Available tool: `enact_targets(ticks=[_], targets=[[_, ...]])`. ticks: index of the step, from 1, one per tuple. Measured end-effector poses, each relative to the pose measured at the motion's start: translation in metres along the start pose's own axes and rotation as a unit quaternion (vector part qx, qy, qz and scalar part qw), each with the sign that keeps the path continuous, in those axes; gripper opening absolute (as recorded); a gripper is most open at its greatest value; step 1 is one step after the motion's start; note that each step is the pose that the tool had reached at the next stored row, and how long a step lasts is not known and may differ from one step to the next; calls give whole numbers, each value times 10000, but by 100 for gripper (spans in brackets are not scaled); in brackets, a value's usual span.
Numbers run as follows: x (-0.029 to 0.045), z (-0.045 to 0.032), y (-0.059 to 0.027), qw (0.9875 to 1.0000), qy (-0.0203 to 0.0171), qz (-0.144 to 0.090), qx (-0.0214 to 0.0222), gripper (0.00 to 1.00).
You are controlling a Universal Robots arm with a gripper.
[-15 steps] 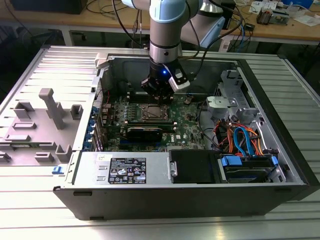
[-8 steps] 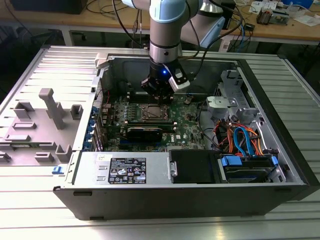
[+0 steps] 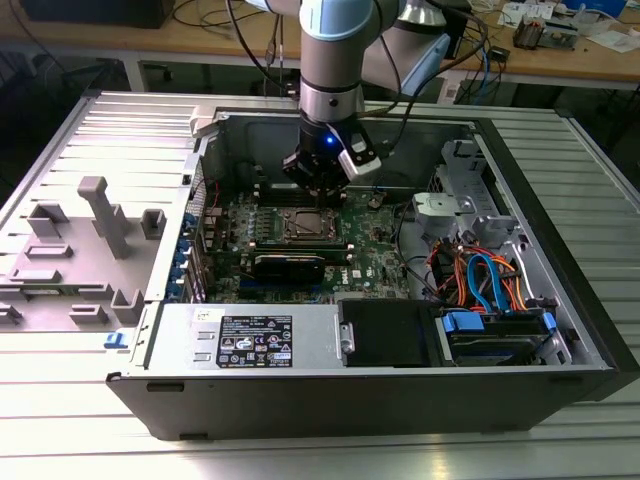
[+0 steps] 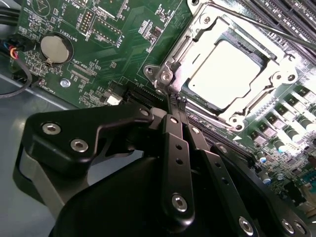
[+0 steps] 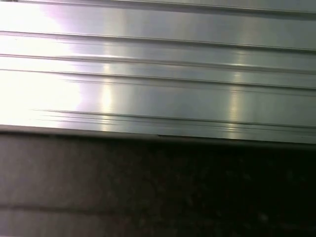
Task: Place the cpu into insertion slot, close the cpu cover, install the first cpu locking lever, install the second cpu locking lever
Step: 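Install the first cpu locking lever, then install the second cpu locking lever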
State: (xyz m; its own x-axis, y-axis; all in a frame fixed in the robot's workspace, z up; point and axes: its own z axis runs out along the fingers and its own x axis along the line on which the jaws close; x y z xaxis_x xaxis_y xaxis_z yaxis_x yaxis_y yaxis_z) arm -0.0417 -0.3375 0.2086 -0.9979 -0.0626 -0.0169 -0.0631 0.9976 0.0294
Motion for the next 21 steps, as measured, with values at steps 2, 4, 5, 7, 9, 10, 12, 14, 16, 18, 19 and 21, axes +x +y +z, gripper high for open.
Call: enact_targets(ticks=[2,4,5,7,9,10,12,14,16,18,19,21], targets=[[-6,-2,-4,10000,1,0,1,11],[-10,-2,-15,10000,2,0,2,11],[-11,-2,-19,10000,1,0,1,11],[-10,-2,-20,10000,1,1,1,11],[-10,-2,-27,10000,1,0,1,11],[-10,-2,-34,10000,1,0,1,11],[-10,-2,-35,10000,1,1,1,11],[-10,-3,-36,10000,2,0,2,11],[-9,-3,-37,10000,2,0,2,11],[-10,-2,-38,10000,1,0,1,11],[-9,-3,-38,10000,1,0,2,11],[-9,-3,-43,10000,1,-1,2,11]])
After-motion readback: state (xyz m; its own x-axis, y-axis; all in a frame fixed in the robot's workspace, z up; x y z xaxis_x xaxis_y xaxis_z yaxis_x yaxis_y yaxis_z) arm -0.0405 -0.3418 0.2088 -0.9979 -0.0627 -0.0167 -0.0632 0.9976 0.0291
